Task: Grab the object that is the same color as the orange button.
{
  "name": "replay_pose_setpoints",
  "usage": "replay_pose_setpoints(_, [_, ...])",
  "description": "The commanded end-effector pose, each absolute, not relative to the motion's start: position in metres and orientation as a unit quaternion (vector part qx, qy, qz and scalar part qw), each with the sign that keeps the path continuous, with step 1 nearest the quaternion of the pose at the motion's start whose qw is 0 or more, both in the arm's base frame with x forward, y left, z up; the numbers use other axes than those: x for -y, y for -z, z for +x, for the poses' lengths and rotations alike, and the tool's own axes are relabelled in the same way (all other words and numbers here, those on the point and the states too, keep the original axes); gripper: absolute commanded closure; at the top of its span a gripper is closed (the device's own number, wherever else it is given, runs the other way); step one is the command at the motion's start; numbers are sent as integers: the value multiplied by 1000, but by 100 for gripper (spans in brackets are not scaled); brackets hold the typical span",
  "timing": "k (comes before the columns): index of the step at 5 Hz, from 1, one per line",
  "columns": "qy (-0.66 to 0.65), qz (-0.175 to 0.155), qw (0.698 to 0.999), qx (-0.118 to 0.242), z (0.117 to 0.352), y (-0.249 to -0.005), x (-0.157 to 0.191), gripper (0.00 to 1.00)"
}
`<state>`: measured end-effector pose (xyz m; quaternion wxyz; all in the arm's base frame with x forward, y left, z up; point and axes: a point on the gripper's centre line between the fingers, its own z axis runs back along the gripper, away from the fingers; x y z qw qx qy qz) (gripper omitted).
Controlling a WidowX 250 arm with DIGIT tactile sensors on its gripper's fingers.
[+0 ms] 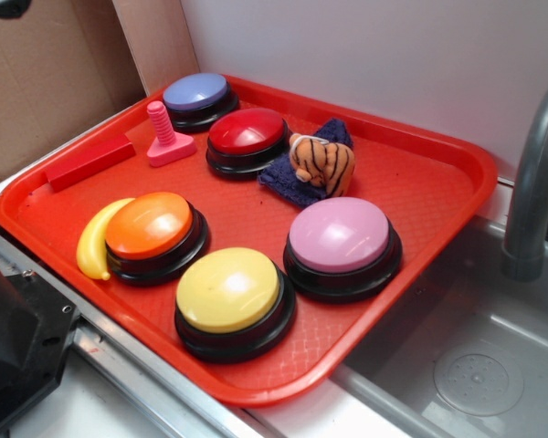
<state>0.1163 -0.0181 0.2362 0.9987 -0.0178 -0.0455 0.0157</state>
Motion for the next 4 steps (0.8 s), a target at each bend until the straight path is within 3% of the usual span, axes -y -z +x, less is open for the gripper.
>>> replay_pose_setpoints(1, [-16,-18,999,45,116,-236,18,0])
replay_pose_setpoints(3, [20,5,997,70,136,-230,18,0])
replay_pose_setpoints(4, [56,9,995,88,161,-219,20,0])
